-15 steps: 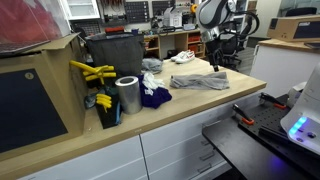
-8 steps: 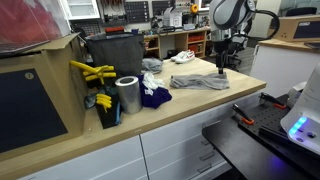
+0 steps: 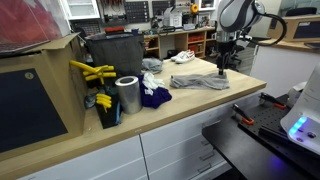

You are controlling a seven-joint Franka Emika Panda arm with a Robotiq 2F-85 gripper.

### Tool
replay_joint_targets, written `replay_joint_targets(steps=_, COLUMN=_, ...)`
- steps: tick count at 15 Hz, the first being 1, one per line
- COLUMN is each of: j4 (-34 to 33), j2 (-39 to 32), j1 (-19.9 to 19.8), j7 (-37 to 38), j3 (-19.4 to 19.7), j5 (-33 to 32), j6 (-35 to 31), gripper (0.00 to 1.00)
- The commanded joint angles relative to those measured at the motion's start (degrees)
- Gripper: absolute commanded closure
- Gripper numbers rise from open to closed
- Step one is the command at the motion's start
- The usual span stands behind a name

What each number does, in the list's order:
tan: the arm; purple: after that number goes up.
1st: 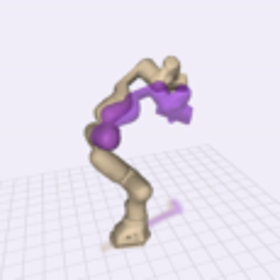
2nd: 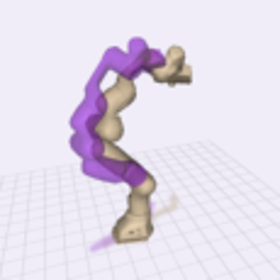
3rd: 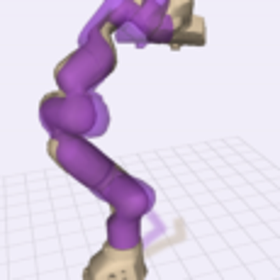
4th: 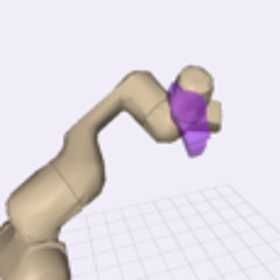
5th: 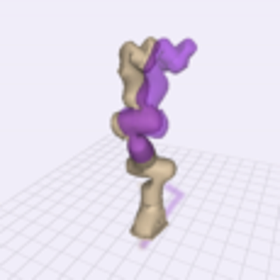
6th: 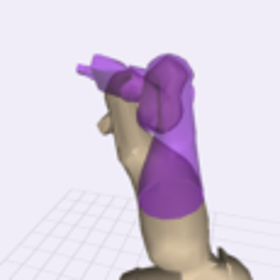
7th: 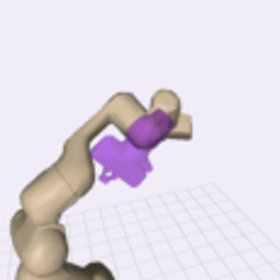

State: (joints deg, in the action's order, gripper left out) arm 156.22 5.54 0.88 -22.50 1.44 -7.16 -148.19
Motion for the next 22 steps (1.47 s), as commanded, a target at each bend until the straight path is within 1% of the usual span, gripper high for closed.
replay_joint_targets(steps=1, j4=0.10, j2=1.60, j1=-0.21, j7=-2.04, j3=0.98, j5=2.57, j6=1.90, gripper=0.00)
replay_joint_targets(steps=2, j4=-0.46, j2=0.38, j1=0.15, j7=-0.37, j3=0.55, j5=2.77, j6=1.71, gripper=0.00)
replay_joint_targets(steps=3, j4=-1.02, j2=0.76, j1=0.12, j7=-0.32, j3=0.69, j5=3.61, j6=3.87, gripper=0.00)
replay_joint_targets(steps=4, j4=-0.14, j2=0.06, j1=-0.14, j7=0.04, j3=0.54, j5=1.94, j6=0.97, gripper=0.00)
replay_joint_targets(steps=11, j4=-0.50, j2=-0.25, j1=-0.19, j7=-0.13, j3=0.61, j5=2.44, j6=2.24, gripper=0.00)
replay_joint_targets(steps=12, j4=-0.23, j2=-0.77, j1=-0.36, j7=1.00, j3=0.36, j5=0.91, j6=0.89, gripper=0.00)
replay_joint_targets(steps=16, j4=0.07, j2=-3.44, j1=0.24, j7=0.86, j3=-0.46, j5=-0.80, j6=-2.24, gripper=0.00)
replay_joint_targets(steps=20, j4=-0.47, j2=-9.08, j1=1.11, j7=2.55, j3=-2.41, j5=-4.45, j6=-6.71, gripper=0.00)
replay_joint_targets(steps=22, j4=-0.96, j2=-12.20, j1=1.38, j7=3.96, j3=-2.92, j5=-7.54, j6=-8.55, gripper=0.00)
